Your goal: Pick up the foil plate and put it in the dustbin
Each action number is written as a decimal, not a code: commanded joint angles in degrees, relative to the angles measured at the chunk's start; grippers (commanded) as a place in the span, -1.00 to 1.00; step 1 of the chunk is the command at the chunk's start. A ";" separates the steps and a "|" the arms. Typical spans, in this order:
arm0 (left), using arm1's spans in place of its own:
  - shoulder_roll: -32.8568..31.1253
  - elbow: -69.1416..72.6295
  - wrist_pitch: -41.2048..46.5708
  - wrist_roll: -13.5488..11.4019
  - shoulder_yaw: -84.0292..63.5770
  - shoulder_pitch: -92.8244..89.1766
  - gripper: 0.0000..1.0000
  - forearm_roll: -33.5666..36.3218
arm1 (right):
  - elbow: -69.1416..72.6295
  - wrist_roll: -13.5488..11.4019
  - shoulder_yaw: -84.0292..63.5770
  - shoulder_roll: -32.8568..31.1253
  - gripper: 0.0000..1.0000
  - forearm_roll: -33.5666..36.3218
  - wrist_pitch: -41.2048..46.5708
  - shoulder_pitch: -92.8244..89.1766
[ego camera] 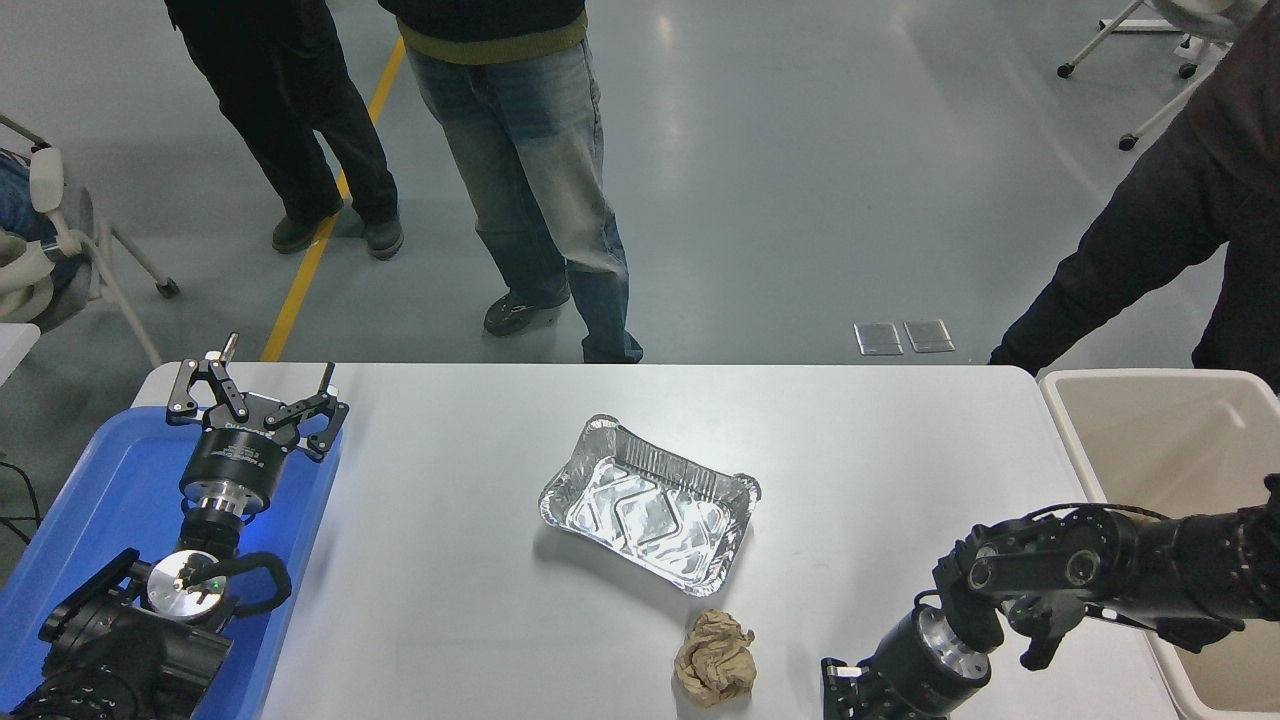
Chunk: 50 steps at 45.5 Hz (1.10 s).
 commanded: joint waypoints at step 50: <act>0.00 0.00 0.00 -0.08 0.00 0.01 0.99 0.00 | 16.52 -0.19 -20.20 -6.95 1.00 1.99 10.62 67.43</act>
